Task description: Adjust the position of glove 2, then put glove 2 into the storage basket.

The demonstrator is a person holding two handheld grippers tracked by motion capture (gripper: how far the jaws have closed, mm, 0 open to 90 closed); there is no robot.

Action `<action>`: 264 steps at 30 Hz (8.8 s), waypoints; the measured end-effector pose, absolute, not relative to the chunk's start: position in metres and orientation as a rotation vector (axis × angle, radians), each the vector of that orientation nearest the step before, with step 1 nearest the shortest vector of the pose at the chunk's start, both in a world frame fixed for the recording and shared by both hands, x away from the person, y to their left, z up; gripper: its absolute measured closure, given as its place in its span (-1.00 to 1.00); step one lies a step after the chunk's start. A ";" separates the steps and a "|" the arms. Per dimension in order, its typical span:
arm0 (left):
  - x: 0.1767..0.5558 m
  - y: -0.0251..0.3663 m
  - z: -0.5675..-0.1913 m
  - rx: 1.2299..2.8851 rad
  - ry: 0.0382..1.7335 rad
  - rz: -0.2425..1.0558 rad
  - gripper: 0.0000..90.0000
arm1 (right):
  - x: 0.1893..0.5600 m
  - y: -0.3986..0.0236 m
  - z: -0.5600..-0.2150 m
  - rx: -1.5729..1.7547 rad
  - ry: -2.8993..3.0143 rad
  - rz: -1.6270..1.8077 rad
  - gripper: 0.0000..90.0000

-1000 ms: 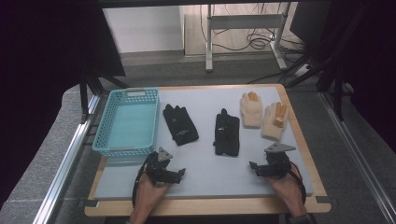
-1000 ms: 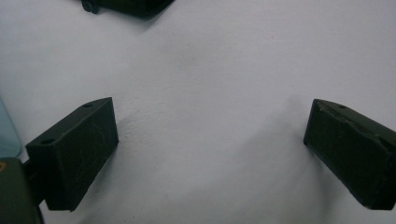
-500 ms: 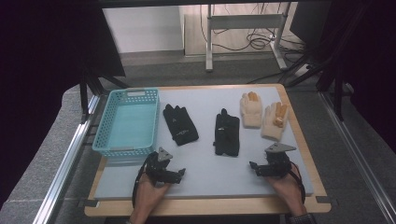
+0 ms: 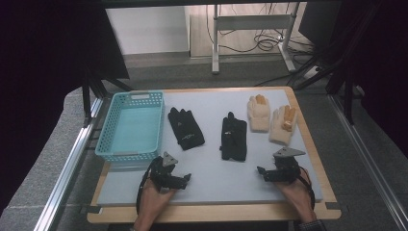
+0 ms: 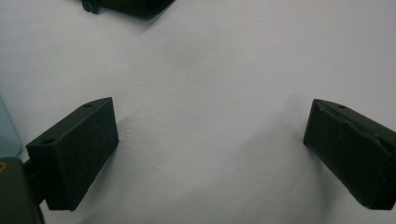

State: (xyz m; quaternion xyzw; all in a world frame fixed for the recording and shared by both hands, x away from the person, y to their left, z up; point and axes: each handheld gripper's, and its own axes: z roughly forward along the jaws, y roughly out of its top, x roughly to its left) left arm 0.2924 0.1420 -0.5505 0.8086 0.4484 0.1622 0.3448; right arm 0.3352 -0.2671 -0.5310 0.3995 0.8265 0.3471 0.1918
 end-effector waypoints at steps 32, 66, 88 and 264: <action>0.292 0.142 -0.550 2.098 1.165 0.420 -0.92 | 0.349 -0.255 -0.518 1.132 2.358 1.020 -0.57; 0.292 0.142 -0.550 2.097 1.166 0.420 -0.92 | 0.416 -0.200 -0.491 0.986 2.451 1.068 0.05; 0.292 0.142 -0.550 2.102 1.162 0.421 -0.92 | 0.452 -0.168 -0.520 1.071 2.441 0.909 0.31; 0.292 0.143 -0.550 2.108 1.161 0.420 -0.92 | 0.351 -0.176 -0.476 0.957 2.531 1.267 0.79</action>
